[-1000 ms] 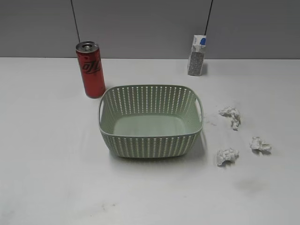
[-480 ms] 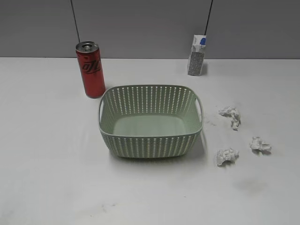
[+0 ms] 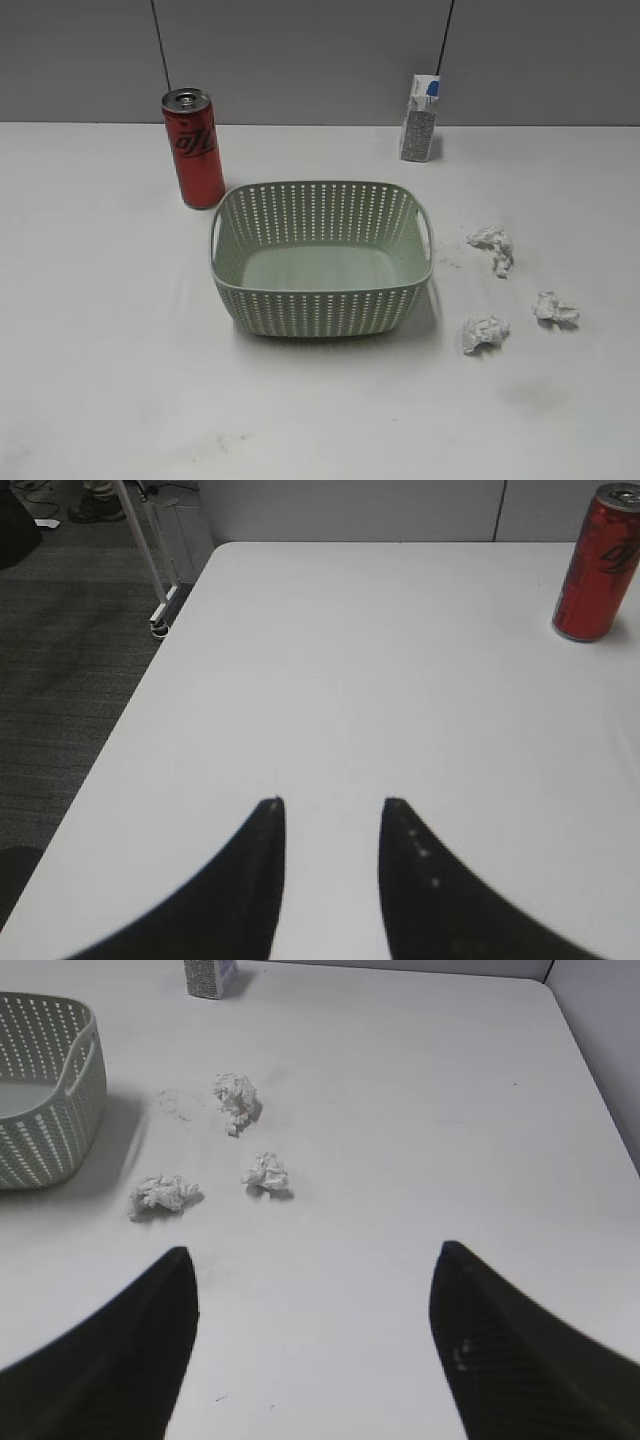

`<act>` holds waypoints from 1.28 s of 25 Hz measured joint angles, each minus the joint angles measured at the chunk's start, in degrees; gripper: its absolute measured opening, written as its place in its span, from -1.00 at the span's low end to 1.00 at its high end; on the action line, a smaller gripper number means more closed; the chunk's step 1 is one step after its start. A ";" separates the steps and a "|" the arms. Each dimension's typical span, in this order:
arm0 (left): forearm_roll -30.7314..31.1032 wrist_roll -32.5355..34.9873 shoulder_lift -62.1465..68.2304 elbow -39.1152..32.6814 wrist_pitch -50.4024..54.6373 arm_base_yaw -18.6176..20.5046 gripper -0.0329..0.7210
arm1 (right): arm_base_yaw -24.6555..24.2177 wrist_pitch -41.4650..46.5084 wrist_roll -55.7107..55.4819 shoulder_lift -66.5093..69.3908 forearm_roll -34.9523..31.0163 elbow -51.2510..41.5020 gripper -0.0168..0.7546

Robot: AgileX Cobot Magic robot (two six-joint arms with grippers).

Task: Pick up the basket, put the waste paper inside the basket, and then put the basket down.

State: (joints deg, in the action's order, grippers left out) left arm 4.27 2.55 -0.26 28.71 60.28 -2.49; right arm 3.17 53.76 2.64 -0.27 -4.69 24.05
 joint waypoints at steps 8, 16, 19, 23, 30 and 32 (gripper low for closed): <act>-1.26 0.00 1.91 0.39 -0.29 0.00 0.78 | 0.00 0.00 0.05 0.00 0.00 0.00 0.45; -11.59 4.14 19.22 4.27 -13.41 0.00 0.77 | 0.00 0.00 0.05 0.00 0.00 0.00 0.46; -14.82 6.19 28.13 6.55 -16.37 -0.98 0.74 | 0.00 0.00 0.05 0.00 0.00 0.00 0.46; -15.30 7.65 39.77 11.49 -17.66 -6.70 0.70 | 0.00 0.00 0.05 0.00 0.00 0.00 0.46; -13.76 8.02 60.48 23.15 -17.63 -16.87 0.66 | 0.00 0.00 0.05 0.00 0.00 0.00 0.45; -13.84 8.09 66.64 27.03 -16.31 -18.25 0.66 | 0.00 0.00 0.05 0.00 0.00 0.00 0.45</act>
State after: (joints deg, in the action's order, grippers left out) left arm -9.57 10.64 66.39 55.73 43.97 -20.74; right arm 3.17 53.76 2.69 -0.27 -4.69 24.05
